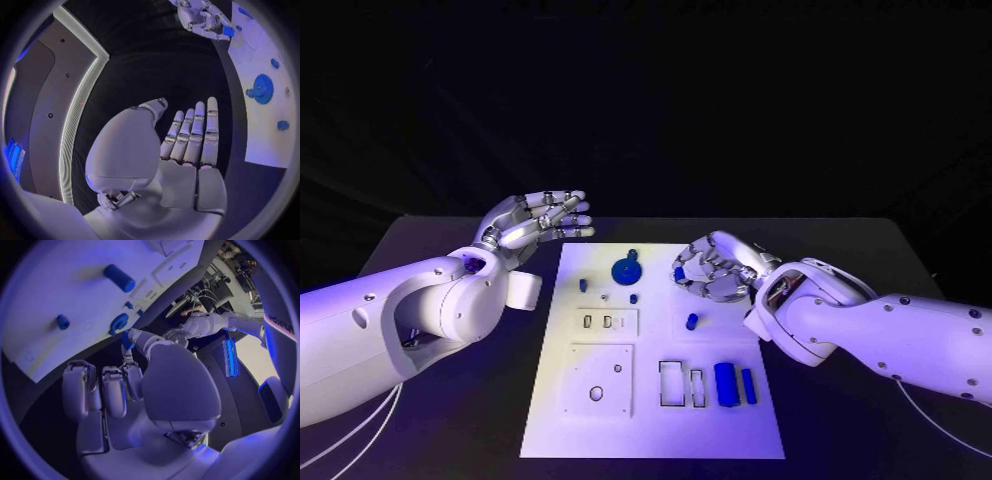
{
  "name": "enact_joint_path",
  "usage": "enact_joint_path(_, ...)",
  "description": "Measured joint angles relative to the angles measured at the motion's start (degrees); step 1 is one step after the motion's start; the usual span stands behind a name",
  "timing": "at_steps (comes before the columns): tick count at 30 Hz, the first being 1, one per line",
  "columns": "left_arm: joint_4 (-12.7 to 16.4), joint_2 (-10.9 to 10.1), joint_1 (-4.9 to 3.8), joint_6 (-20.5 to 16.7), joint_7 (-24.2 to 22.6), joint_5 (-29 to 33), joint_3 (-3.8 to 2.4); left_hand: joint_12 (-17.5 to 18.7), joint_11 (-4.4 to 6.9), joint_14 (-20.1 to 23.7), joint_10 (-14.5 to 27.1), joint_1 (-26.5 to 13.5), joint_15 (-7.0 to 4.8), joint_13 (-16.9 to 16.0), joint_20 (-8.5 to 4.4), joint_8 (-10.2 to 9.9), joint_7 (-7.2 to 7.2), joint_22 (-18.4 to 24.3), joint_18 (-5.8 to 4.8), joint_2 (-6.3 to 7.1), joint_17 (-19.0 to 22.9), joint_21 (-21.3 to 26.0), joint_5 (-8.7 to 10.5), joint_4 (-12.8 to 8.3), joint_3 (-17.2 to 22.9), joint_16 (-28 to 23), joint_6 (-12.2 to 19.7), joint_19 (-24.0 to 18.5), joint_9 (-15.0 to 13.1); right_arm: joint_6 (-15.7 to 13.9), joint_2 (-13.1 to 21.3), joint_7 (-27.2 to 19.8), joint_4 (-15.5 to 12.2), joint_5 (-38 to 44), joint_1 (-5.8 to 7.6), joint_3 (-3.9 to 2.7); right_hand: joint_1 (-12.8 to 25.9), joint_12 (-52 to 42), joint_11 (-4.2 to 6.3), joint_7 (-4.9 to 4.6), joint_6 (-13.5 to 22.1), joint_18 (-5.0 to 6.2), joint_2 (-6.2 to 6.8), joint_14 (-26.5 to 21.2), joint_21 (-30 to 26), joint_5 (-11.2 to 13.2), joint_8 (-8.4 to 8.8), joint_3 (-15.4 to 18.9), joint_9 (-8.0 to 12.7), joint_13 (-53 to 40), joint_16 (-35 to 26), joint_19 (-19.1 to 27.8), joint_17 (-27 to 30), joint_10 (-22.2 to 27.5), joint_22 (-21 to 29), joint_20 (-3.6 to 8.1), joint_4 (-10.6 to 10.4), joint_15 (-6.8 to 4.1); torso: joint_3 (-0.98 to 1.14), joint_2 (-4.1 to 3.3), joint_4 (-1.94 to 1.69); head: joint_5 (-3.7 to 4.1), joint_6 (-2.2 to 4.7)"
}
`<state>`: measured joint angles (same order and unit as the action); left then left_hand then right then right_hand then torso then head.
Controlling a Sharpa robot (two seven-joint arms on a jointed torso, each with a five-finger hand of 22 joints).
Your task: Assemble the parts on the task board
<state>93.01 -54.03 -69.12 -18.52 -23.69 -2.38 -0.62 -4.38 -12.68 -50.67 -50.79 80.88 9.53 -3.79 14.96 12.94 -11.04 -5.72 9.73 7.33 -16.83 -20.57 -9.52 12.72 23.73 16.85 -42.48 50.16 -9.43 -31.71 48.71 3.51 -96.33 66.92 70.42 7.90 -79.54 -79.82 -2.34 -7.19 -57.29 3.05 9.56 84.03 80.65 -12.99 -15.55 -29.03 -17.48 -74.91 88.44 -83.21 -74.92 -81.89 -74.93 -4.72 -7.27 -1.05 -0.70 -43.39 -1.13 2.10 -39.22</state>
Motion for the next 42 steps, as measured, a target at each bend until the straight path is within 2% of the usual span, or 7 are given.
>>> enact_joint_path(7, -1.0, 0.8, 0.04, 0.0, 0.2, 0.0, 0.12, 0.0, 0.00, 0.2, 0.0, 0.0, 0.21, 0.0, 0.00, 0.0, 0.00, 0.0, 0.00, 0.00, -0.1, 0.0, 0.00, 0.0, 0.0, 0.0, 0.0, 0.0, 0.0, 0.6, -6.5, 5.5, -0.6, 2.8, -0.19, 0.05, 0.0, 0.0, 0.00, -0.08, 0.1, 0.00, 0.01, 0.0, 0.0, 0.0, 0.00, 0.0, 0.0, 0.0, 0.0, 0.0, 0.0, 0.0, 0.0, 0.00, 0.0, 0.00, -0.15, 0.46, 0.08, -1.20, -0.73)
enact_joint_path(16, -1.3, 1.4, 0.06, 0.0, 0.4, 0.0, 0.16, 0.0, 0.00, 0.2, 0.0, 0.0, 0.21, 0.0, 0.00, 0.0, 0.00, 0.0, 0.00, 0.00, 0.0, 0.0, 0.00, 0.0, 0.0, 0.0, 0.0, 0.0, 0.0, 2.4, -12.5, 10.7, 2.0, 6.6, -1.29, 0.27, 0.8, 0.0, 0.00, -0.22, 0.3, -0.01, 0.15, 0.0, 0.2, 0.0, -0.23, -0.1, 0.0, 0.0, 0.0, -0.2, 0.0, 0.0, 0.0, -0.20, -0.1, 0.01, -0.54, 0.75, -0.12, -1.64, -1.11)
enact_joint_path(23, -1.2, 1.4, 0.06, 0.0, 0.6, 0.0, 0.17, 0.0, 0.00, 0.2, 0.0, 0.0, 0.21, 0.0, 0.00, 0.0, 0.00, 0.0, 0.00, 0.00, 0.0, 0.0, 0.00, 0.0, 0.0, 0.0, 0.0, 0.0, 0.0, 3.7, -15.4, 13.7, 3.6, 10.6, -2.82, 0.44, 1.6, 0.0, 0.00, -0.14, 0.2, 0.00, 0.56, 0.0, 0.2, 0.1, -0.67, -0.2, 0.0, 0.0, 0.0, -0.3, 0.0, 0.0, 0.0, -0.08, -0.2, 0.01, -0.55, 0.63, -0.08, -2.42, -1.46)
enact_joint_path(30, -1.0, 1.3, 0.06, 0.0, 0.7, 0.0, 0.17, 0.0, 0.00, 0.2, 0.0, -0.3, 0.20, 0.0, 0.00, 0.0, 0.00, 0.0, 0.00, 0.30, 0.0, 0.0, 0.00, 0.0, 0.0, 0.0, 0.0, 0.0, 0.0, 4.6, -16.6, 15.5, 4.3, 13.5, -3.92, 0.56, 2.1, 0.0, 0.00, -0.06, 0.3, 0.00, 0.64, 0.0, 0.4, 0.1, -0.89, -0.2, -0.1, 0.0, 0.0, -0.4, 0.0, 0.0, 0.0, 0.00, -0.2, 0.01, -0.50, 0.62, -0.06, -2.85, -1.51)
enact_joint_path(42, -0.9, 1.2, 0.06, 0.0, 0.8, 0.0, 0.17, 0.0, 0.00, 0.2, 0.0, -0.3, 0.20, 0.0, 0.00, 0.0, 0.00, 0.0, 0.00, 0.30, 0.0, 0.0, 0.00, 0.0, 0.0, 0.0, 0.0, 0.0, 0.0, 5.2, -17.1, 16.8, 5.1, 16.6, -4.49, 0.58, 2.4, 0.0, 0.00, 0.06, 0.2, 0.00, 0.87, 0.0, 0.7, 0.1, -0.85, -0.2, -0.3, 0.0, 0.0, -0.4, 0.0, 0.0, 0.0, 0.00, -0.2, 0.01, -0.40, 0.68, -0.04, -3.22, -1.96)
